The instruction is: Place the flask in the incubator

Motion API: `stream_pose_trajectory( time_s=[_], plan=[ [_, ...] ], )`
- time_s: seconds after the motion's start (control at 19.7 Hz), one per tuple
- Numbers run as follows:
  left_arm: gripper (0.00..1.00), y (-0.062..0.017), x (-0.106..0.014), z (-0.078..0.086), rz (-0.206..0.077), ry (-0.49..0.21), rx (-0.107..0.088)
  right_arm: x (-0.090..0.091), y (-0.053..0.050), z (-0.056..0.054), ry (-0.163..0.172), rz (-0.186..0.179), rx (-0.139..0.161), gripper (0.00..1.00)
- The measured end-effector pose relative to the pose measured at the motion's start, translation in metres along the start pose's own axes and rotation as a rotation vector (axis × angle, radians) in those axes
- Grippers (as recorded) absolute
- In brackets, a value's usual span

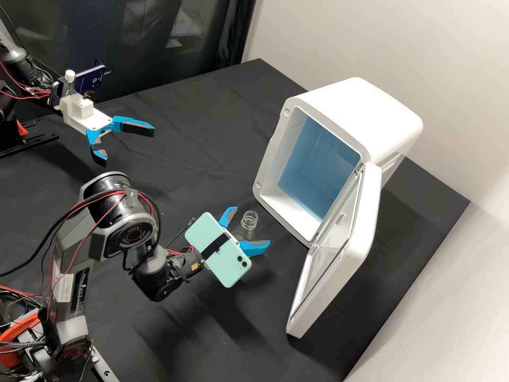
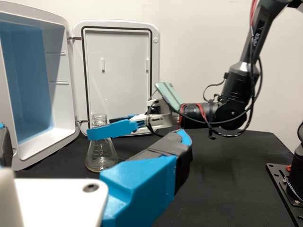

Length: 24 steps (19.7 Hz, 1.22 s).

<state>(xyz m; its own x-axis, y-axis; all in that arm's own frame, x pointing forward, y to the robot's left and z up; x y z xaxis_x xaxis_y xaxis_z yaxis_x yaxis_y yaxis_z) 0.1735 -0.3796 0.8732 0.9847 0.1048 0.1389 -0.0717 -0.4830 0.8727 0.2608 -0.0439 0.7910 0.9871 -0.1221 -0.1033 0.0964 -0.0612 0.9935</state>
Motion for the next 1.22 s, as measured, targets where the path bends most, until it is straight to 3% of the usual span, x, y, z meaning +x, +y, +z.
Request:
stream_pose_trajectory(
  time_s=[0.36,0.46,0.51,1.22],
  plan=[
    [1.0,-0.001,-0.001,0.0,-0.003,0.001,-0.002,0.02,-0.009,-0.003,0.005,-0.002,-0.034,1.0],
    [1.0,-0.0023,-0.002,0.0,-0.008,0.003,-0.005,0.023,-0.009,-0.001,-0.005,0.003,-0.029,1.0],
    [1.0,-0.0023,-0.002,0.0,-0.008,0.003,-0.005,0.023,-0.01,0.001,-0.014,0.001,-0.026,0.0],
    [1.0,0.0007,-0.003,0.001,0.007,0.003,0.004,0.025,-0.012,0.004,-0.028,0.001,-0.026,0.0]
  ],
)
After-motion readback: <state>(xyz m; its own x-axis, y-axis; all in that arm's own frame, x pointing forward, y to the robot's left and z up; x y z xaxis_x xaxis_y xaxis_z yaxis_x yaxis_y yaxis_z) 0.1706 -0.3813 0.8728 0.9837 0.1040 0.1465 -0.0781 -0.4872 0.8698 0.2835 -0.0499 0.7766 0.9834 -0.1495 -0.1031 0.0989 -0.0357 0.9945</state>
